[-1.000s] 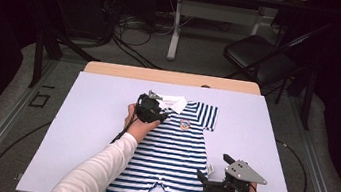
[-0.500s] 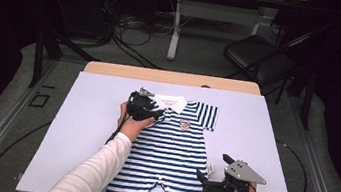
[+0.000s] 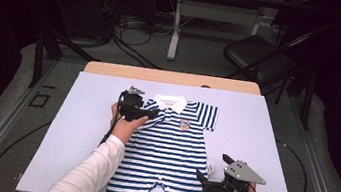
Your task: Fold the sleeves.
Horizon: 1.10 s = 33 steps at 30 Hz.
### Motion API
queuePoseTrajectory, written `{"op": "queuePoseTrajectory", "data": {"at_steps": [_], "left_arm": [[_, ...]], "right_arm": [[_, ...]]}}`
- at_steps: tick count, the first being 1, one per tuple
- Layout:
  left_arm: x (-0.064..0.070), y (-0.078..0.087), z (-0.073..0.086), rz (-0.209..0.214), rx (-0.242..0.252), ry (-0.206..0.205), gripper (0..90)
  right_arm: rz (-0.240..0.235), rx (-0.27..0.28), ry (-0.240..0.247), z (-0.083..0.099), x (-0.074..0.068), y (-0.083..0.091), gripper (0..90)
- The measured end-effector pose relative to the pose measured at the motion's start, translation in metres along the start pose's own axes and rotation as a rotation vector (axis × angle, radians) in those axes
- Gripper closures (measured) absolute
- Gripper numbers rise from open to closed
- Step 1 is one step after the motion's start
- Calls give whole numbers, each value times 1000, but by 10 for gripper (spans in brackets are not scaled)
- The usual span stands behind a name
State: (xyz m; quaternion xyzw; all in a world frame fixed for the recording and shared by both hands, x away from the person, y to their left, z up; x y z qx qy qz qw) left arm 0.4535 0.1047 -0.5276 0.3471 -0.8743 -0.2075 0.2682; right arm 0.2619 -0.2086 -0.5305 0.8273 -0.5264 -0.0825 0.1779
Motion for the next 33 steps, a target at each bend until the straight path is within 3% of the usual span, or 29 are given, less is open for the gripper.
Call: {"op": "queuePoseTrajectory", "data": {"at_steps": [5,11,20,25,33], "left_arm": [[0,9,0,1,20,-4,164],[-1,16,3,-30,28,-14,107],[-5,32,6,23,64,40,5],[-12,46,7,29,85,74,4],[-15,60,11,49,88,48,5]], "right_arm": [[2,-2,-4,0,0,0,0],[2,4,-1,0,0,1,0],[6,1,0,0,-1,0,0],[6,-4,-1,1,-1,-1,0],[10,-3,-2,1,-1,-1,0]]}}
Point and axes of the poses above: each handheld gripper's, and its own axes: y roughly backward along the jaws, z roughly out of its underside, x roughly to its right, the point moved 2 cm from there along -y, roughly forward along the jaws, and after that the axes turned 10 degrees about z, right-handed, at the moved point
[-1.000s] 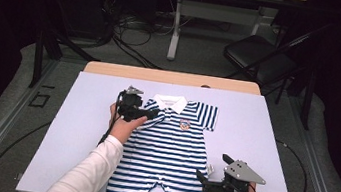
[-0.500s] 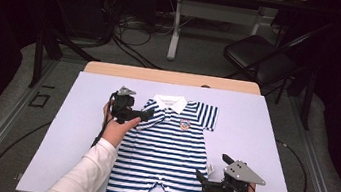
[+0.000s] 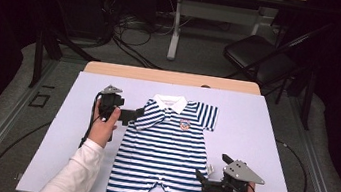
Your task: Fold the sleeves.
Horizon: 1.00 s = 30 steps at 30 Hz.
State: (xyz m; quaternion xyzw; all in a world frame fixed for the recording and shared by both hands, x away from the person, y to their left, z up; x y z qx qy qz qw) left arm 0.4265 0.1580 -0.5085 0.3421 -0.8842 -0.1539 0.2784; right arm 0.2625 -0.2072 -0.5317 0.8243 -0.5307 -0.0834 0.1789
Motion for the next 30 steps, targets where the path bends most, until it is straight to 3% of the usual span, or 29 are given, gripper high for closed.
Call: {"op": "queuePoseTrajectory", "data": {"at_steps": [12,22,30], "left_arm": [[-2,19,1,30,-1,-7,5],[-2,28,-2,63,-3,3,5],[1,30,-2,63,-12,-2,5]], "right_arm": [[-7,6,-4,-1,2,0,0],[-2,0,-12,-3,3,0,0],[-1,1,-24,-8,8,-1,0]]}}
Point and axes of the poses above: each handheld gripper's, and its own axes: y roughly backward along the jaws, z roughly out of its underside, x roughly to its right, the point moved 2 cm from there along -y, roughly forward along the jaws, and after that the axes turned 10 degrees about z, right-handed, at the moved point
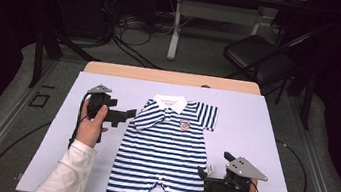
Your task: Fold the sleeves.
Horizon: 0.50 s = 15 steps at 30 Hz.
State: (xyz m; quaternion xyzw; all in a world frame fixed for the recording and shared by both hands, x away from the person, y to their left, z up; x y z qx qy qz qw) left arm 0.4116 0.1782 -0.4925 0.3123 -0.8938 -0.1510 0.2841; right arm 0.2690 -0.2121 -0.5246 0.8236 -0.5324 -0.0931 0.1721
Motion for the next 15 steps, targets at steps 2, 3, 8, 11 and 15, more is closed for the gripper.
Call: {"op": "queuePoseTrajectory", "data": {"at_steps": [2,3,8,11,15], "left_arm": [[2,0,-1,-2,-2,-6,5],[3,0,-1,-1,-4,-12,5],[3,2,-1,4,-10,-12,5],[3,3,-1,6,-7,-9,5],[2,5,-2,8,-3,-9,5]], "right_arm": [[6,2,-11,-4,2,0,0],[9,6,-16,-6,3,-1,0],[21,3,-21,-16,9,-4,0],[10,-8,-24,-21,11,-8,0],[-4,1,-21,-31,12,-12,0]]}}
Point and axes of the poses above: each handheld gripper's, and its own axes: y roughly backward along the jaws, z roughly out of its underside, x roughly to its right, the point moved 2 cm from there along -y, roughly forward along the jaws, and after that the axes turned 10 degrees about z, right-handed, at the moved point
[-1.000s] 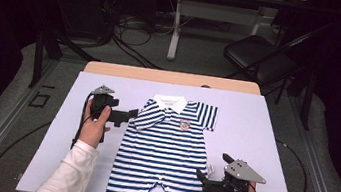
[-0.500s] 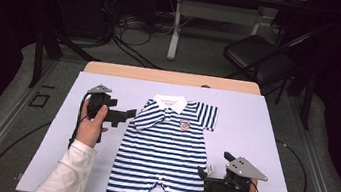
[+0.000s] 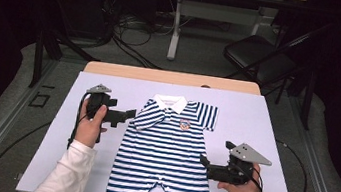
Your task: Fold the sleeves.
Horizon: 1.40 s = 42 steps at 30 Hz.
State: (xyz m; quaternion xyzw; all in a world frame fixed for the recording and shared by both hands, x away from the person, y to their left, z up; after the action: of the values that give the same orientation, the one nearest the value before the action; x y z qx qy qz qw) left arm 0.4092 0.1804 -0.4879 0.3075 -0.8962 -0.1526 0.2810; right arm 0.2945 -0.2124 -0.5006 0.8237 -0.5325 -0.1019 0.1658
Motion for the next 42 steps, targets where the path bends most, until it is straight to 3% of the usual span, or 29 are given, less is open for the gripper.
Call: {"op": "queuePoseTrajectory", "data": {"at_steps": [12,19,34,42], "left_arm": [[-3,6,0,-1,14,9,5],[-2,5,0,1,8,4,5],[-2,3,0,3,2,4,5],[-2,3,1,6,5,6,5]], "right_arm": [[16,-4,-22,-24,6,-19,0],[8,-54,-49,-36,17,-33,14],[91,-91,-51,-71,49,-61,43],[120,-113,-27,-90,57,-73,70]]}}
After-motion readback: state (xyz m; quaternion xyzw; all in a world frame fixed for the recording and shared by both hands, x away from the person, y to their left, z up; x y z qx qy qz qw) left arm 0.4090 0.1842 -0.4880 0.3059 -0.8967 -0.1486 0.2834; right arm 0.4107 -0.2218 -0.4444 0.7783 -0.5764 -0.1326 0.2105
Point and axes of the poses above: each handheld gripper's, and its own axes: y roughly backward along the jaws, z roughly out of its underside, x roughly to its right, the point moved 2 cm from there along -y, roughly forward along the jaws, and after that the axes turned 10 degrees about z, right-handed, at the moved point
